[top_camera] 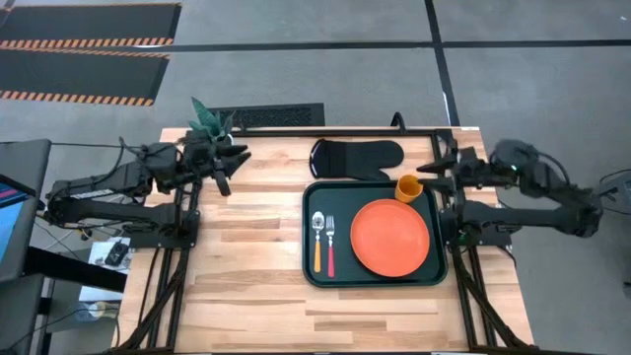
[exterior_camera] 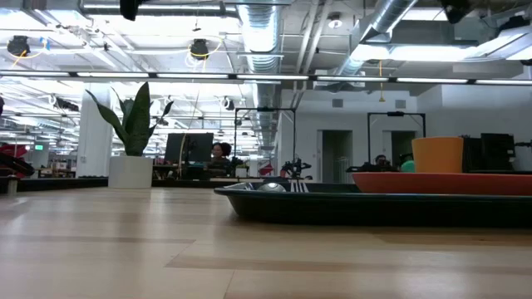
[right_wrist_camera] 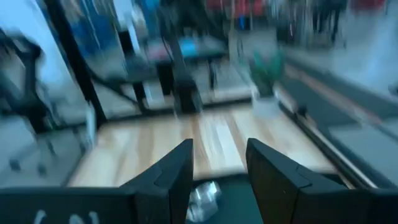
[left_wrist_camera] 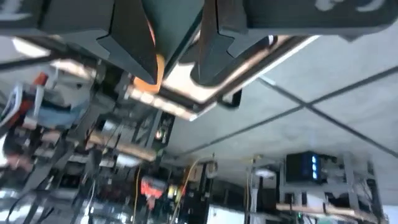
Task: Pick and place plate/cup/fork/spoon on tray
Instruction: Return to Home Position
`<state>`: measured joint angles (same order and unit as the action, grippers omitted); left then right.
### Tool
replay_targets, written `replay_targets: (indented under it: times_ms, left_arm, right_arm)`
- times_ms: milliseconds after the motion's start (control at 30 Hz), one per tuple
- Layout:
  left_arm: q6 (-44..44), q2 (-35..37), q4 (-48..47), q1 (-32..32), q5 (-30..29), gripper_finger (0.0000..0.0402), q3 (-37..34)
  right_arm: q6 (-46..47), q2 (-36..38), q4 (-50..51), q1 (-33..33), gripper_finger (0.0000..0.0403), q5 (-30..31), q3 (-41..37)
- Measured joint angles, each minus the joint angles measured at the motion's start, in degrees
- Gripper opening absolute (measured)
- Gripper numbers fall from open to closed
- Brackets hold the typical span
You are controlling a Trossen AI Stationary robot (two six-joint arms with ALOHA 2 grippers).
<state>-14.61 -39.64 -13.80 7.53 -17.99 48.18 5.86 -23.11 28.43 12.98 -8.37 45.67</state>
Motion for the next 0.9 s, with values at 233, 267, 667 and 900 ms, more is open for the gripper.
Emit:
replay_targets:
  times_ms: [233,267,667,900]
  left_arm:
    - [-4.46,1.57,10.10,0.02,3.48,0.0103,-13.75]
    - [-5.00,1.96,12.74,0.04,4.26,0.0103,-16.31]
    - [-10.97,12.41,31.69,0.04,5.94,0.0103,-39.92]
    - [-12.64,17.21,31.63,0.07,3.30,0.0103,-46.14]
  right_arm:
    - [4.67,12.53,-14.41,0.41,0.0169,0.04,-16.73]
    - [4.85,14.02,-15.32,0.38,0.0169,0.13,-18.39]
    - [7.46,22.49,-26.63,-0.14,0.0172,5.24,-33.28]
    - [11.70,22.96,-36.23,-0.16,0.0169,5.30,-42.29]
